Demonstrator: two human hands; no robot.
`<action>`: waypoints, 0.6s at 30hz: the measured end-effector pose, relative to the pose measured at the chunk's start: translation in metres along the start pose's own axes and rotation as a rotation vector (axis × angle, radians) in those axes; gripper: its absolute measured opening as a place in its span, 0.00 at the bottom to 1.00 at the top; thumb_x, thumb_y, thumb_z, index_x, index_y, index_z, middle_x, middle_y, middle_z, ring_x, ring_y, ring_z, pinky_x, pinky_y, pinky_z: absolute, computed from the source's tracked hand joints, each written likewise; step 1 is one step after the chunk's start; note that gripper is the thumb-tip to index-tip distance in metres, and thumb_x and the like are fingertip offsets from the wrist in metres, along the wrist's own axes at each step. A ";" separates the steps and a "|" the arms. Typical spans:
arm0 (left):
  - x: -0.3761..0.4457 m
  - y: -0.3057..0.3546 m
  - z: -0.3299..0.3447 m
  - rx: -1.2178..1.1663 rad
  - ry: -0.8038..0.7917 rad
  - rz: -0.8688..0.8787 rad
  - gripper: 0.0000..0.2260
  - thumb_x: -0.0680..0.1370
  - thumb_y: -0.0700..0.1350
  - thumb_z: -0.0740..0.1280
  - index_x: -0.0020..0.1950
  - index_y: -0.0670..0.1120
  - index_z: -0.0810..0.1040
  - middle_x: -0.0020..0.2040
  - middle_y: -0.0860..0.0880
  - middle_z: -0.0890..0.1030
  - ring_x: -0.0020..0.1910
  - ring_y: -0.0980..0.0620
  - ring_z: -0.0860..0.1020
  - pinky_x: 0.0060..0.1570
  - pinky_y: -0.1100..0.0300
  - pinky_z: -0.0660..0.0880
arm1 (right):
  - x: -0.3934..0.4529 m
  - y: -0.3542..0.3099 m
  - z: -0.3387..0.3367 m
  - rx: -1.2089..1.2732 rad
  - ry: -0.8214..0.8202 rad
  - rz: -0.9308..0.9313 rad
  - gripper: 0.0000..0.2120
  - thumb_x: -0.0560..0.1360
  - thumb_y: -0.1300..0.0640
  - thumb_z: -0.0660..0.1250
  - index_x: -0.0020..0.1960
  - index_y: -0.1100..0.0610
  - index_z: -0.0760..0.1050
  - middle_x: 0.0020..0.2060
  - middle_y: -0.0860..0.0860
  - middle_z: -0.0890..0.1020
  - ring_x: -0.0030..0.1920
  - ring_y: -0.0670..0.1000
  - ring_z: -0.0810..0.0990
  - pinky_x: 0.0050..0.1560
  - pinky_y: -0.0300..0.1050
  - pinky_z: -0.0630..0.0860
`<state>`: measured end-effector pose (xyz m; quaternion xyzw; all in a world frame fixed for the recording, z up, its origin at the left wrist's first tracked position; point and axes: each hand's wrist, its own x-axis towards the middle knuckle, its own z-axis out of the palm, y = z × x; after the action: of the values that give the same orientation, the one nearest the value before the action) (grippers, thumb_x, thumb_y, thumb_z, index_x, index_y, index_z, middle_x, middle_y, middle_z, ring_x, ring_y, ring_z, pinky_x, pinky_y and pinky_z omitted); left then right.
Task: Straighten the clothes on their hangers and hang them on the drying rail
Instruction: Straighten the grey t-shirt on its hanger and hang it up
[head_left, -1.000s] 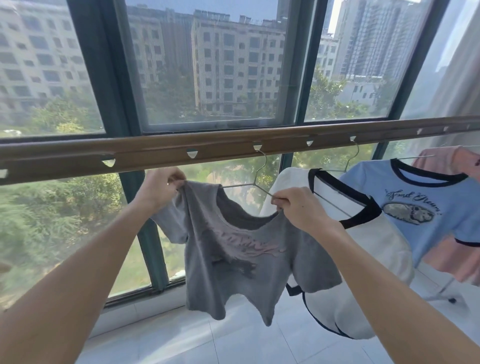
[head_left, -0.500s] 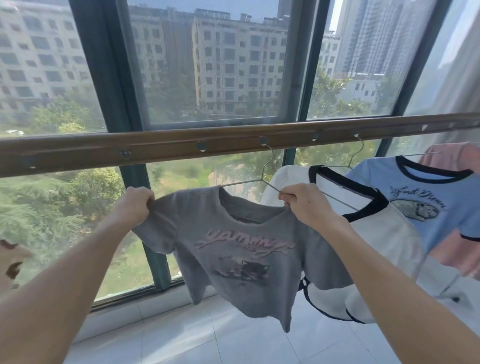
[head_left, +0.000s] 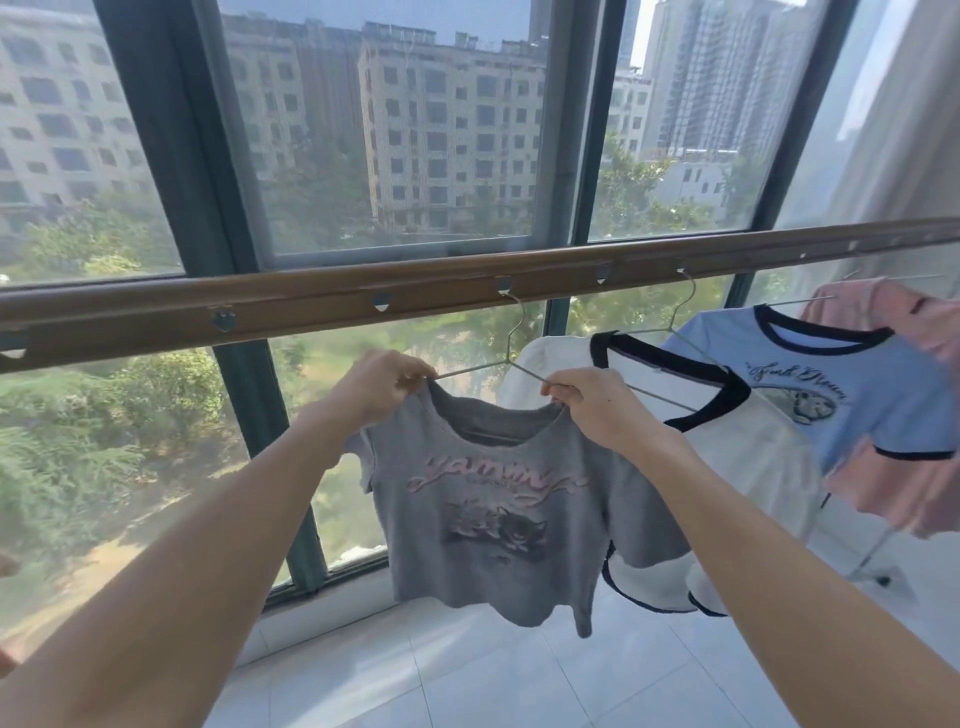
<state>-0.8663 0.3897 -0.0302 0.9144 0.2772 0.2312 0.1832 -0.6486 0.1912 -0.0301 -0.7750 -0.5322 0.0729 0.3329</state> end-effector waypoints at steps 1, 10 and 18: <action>0.001 0.002 0.002 -0.009 0.028 0.013 0.11 0.77 0.34 0.67 0.54 0.45 0.84 0.51 0.46 0.85 0.49 0.49 0.80 0.53 0.58 0.76 | -0.001 0.000 -0.001 0.002 0.005 -0.008 0.13 0.82 0.60 0.58 0.51 0.58 0.82 0.48 0.55 0.83 0.50 0.54 0.81 0.51 0.44 0.75; 0.001 0.005 0.009 -0.120 0.164 0.052 0.03 0.72 0.33 0.73 0.43 0.39 0.86 0.39 0.45 0.85 0.37 0.55 0.82 0.46 0.63 0.79 | -0.006 0.005 -0.006 -0.072 0.036 -0.055 0.13 0.82 0.61 0.59 0.51 0.58 0.82 0.47 0.54 0.84 0.49 0.54 0.82 0.49 0.44 0.76; 0.000 0.004 0.011 -0.132 0.243 0.037 0.07 0.72 0.29 0.69 0.42 0.39 0.85 0.38 0.46 0.85 0.40 0.52 0.82 0.48 0.55 0.80 | -0.006 0.000 -0.010 -0.180 0.027 -0.090 0.13 0.81 0.64 0.60 0.55 0.57 0.83 0.49 0.52 0.84 0.49 0.51 0.81 0.49 0.45 0.76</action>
<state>-0.8588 0.3840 -0.0372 0.8706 0.2645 0.3614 0.2035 -0.6468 0.1814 -0.0243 -0.7780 -0.5662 -0.0006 0.2721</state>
